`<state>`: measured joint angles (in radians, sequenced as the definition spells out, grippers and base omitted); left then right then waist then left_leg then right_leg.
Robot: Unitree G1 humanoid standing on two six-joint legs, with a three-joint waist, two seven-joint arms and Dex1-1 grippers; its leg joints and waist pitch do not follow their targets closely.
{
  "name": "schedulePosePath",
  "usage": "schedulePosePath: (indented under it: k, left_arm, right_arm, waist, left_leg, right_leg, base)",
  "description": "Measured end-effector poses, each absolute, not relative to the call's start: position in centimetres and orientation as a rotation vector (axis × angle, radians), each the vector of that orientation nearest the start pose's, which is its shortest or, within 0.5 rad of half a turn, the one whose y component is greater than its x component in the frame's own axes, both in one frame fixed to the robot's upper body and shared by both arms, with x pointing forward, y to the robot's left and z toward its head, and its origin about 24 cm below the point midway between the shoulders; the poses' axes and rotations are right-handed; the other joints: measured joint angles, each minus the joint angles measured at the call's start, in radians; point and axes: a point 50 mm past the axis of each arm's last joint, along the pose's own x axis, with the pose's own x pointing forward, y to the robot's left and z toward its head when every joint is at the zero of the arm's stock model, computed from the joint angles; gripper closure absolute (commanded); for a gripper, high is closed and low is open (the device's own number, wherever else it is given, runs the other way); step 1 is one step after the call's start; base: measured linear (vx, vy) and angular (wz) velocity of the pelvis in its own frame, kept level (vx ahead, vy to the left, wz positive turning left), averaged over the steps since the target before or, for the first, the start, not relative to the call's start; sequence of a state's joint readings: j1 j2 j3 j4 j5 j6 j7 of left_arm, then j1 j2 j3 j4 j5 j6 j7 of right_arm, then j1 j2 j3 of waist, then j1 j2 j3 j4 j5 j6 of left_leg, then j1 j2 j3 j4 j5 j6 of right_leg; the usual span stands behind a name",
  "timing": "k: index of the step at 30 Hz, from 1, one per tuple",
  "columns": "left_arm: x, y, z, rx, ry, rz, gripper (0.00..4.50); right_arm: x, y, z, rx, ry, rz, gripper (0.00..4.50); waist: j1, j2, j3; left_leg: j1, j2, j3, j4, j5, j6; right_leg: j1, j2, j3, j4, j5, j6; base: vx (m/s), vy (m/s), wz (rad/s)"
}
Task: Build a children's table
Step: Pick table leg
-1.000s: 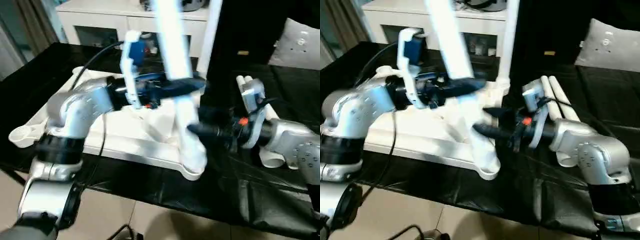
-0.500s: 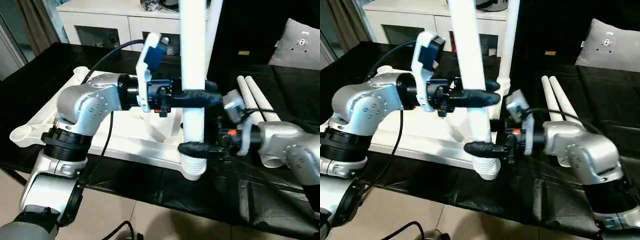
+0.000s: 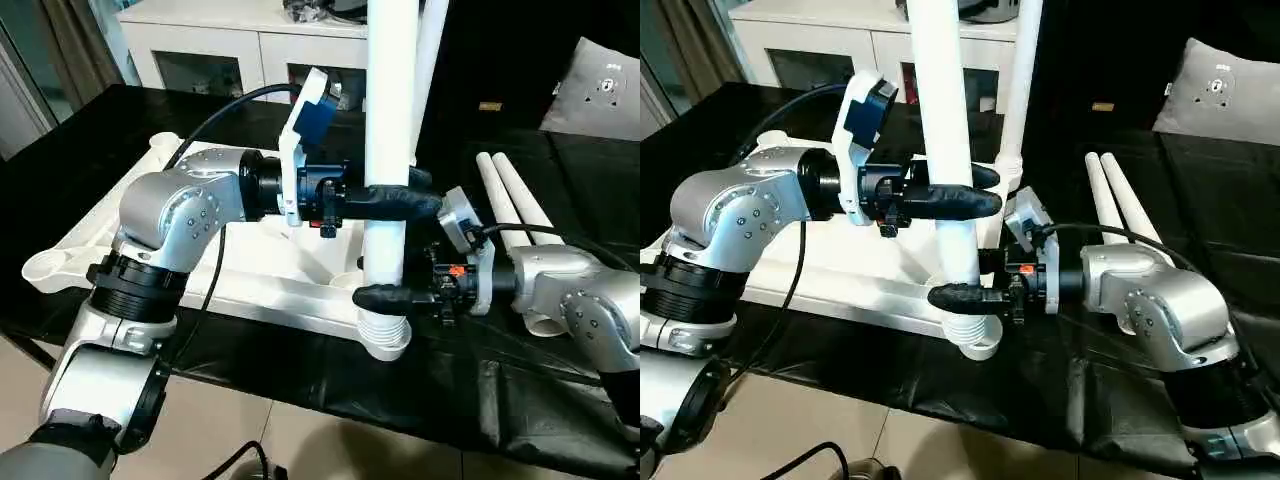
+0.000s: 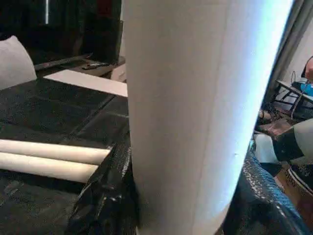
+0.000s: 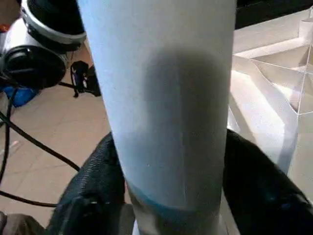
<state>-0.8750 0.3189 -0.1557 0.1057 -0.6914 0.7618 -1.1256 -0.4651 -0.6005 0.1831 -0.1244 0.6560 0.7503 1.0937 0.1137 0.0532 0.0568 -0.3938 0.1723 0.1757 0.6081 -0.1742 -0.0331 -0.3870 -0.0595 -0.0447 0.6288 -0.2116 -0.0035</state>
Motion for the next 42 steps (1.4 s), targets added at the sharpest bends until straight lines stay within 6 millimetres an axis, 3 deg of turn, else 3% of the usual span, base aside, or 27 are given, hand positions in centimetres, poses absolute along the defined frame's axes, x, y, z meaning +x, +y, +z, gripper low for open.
schedulePosePath:
  k: [6,19,20,24,27,31,34,42]
  left_arm:
    - [30.9,6.2,21.7,-0.165,0.073,-1.642,2.71]
    - [30.9,6.3,21.6,-0.163,0.084,-1.631,2.71]
    - [30.9,6.3,21.6,-0.166,0.091,-1.627,2.15]
    - [30.6,6.0,21.6,-0.162,0.080,-1.618,1.75]
    - [30.2,6.0,21.1,-0.172,0.064,-1.599,1.56]
    - [29.8,6.2,18.2,-0.253,0.134,-1.539,1.57]
    - [29.7,6.1,18.1,-0.267,0.135,-1.523,1.57]
    - [29.1,6.0,18.8,-0.769,-0.068,-1.451,1.57]
  right_arm:
    - [27.1,-13.4,13.6,0.037,0.349,1.419,2.44]
    - [27.0,-13.1,13.3,0.036,0.339,1.417,2.56]
    - [27.0,-13.0,13.2,0.047,0.337,1.413,2.56]
    - [26.6,-12.5,12.6,0.076,0.329,1.401,2.58]
    - [26.2,-12.0,12.0,0.105,0.322,1.380,2.59]
    - [24.9,-11.7,9.7,0.177,0.397,1.337,2.59]
    - [24.7,-11.7,9.6,0.180,0.397,1.316,2.59]
    - [24.6,-10.3,12.0,0.389,0.199,1.270,2.59]
  waist:
    - [0.000,0.000,0.000]
    - [0.000,0.000,0.000]
    - [0.000,0.000,0.000]
    - [0.000,0.000,0.000]
    - [0.000,0.001,-0.001]
    - [-0.001,0.002,-0.001]
    - [-0.001,0.002,-0.001]
    - [-0.002,0.001,-0.001]
  left_leg:
    - [0.000,0.000,0.000,0.001,0.000,0.000]
    - [0.000,0.000,0.000,0.001,0.000,0.000]
    - [0.000,0.000,0.000,0.001,0.000,0.000]
    - [0.000,0.000,0.000,0.001,0.000,0.000]
    - [0.001,0.000,0.000,0.001,0.000,0.000]
    - [0.001,0.000,0.000,0.001,0.000,0.000]
    - [0.001,0.000,0.000,0.001,0.001,0.000]
    - [0.004,0.000,0.000,0.001,0.001,0.000]
  right_leg:
    - [0.000,0.000,0.000,0.001,0.000,0.000]
    - [0.000,0.000,0.000,0.001,0.000,0.000]
    - [0.000,0.000,0.000,0.001,0.000,0.000]
    - [0.000,0.000,0.000,0.001,0.000,0.000]
    - [0.001,0.000,0.000,0.001,0.000,0.000]
    - [0.001,0.000,0.000,0.001,0.000,0.000]
    - [0.001,0.000,0.000,0.001,0.001,0.000]
    - [0.003,0.000,0.001,0.001,0.001,0.000]
  base:
    - [0.000,0.000,0.00]
    - [0.000,0.000,0.00]
    - [0.000,0.000,0.00]
    - [0.000,0.000,0.00]
    - [0.000,0.000,0.00]
    - [0.000,0.000,0.00]
    - [0.000,0.000,0.00]
    - [0.000,0.000,0.00]
